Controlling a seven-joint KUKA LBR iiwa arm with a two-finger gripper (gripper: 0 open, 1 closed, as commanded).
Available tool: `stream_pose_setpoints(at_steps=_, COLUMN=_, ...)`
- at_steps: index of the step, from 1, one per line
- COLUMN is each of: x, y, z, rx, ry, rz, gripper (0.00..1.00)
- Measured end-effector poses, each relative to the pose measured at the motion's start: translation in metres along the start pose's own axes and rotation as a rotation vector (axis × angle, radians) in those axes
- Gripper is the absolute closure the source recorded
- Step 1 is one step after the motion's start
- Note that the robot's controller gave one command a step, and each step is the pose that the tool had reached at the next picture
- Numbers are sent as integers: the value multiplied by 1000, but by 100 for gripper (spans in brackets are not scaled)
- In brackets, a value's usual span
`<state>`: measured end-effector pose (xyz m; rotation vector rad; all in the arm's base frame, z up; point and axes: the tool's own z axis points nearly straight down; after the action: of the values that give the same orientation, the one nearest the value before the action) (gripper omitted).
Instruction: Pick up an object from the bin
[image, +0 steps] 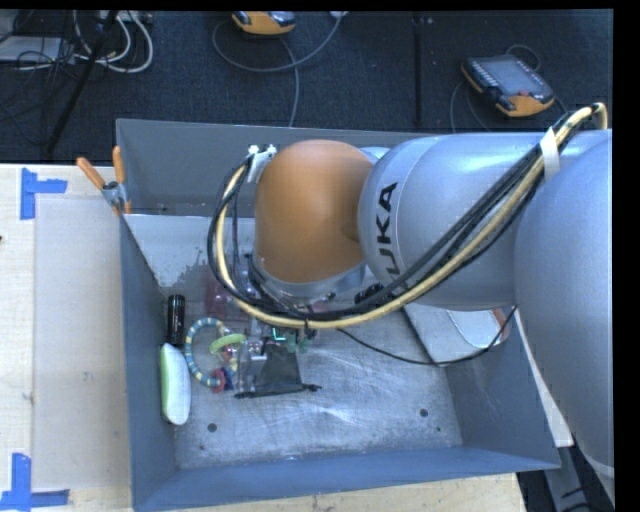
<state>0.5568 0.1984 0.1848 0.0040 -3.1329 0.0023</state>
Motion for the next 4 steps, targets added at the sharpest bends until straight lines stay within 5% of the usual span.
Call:
stream_pose_setpoints(at_steps=2, x=4, y=0, z=18, rx=-2, ry=-14, rz=-77, gripper=0)
stream_pose_setpoints(at_steps=3, x=23, y=26, z=34, rx=2, ry=-4, rz=-299, gripper=0)
stream_pose_setpoints(at_steps=4, x=-9, y=-9, z=106, rx=-7, ry=-17, rz=-921, gripper=100)
